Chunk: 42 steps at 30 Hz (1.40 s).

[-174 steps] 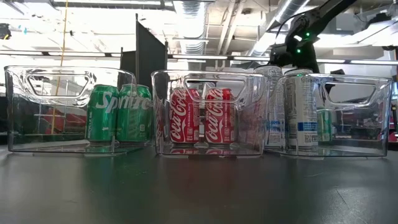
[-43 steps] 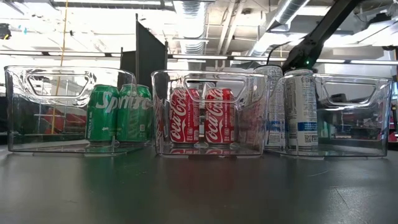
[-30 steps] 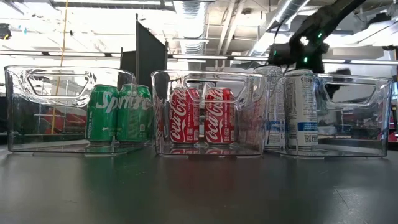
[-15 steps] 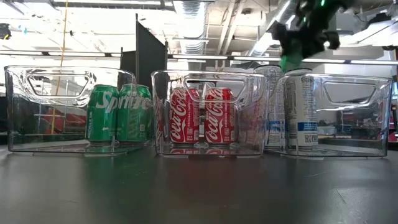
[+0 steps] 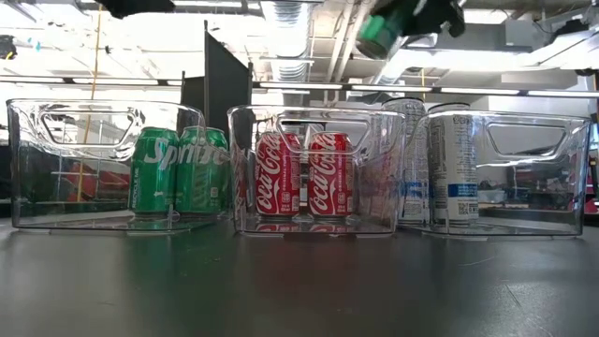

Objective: Sort soda cans
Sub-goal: Put the top green soda can into the left transparent bin

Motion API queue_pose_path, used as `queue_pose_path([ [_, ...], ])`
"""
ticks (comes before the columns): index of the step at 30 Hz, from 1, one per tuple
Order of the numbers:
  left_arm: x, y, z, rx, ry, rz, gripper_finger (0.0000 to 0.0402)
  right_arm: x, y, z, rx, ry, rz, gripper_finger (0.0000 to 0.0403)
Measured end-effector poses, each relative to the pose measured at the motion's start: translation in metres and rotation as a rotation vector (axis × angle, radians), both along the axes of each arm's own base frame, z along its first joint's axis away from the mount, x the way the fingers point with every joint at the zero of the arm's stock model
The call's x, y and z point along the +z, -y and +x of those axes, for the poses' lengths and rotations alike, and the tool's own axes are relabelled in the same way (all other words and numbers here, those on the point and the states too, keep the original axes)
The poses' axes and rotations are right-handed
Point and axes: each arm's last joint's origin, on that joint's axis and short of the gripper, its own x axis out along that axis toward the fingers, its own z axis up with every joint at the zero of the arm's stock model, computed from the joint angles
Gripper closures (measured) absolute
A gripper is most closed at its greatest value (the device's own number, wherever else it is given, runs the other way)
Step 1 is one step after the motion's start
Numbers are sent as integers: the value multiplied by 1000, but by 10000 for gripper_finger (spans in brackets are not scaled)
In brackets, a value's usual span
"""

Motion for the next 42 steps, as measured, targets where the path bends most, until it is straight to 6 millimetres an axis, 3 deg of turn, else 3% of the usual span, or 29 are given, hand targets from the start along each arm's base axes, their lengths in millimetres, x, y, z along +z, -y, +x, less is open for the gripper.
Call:
queue_pose_path([
  [9, 1, -1, 0, 10, 53, -101, 120, -10, -28, 43, 292, 24, -51, 111],
  [22, -2, -1, 0, 11, 33, -111, 120, -25, -56, 143, 595, -117, -67, 111],
  [32, -1, -1, -1, 8, 29, -79, 120, -52, -71, 213, 666, -368, -72, 111],
  [42, 3, -6, -17, 6, 70, -91, 120, -88, -63, 252, 704, -429, -2, 111],
])
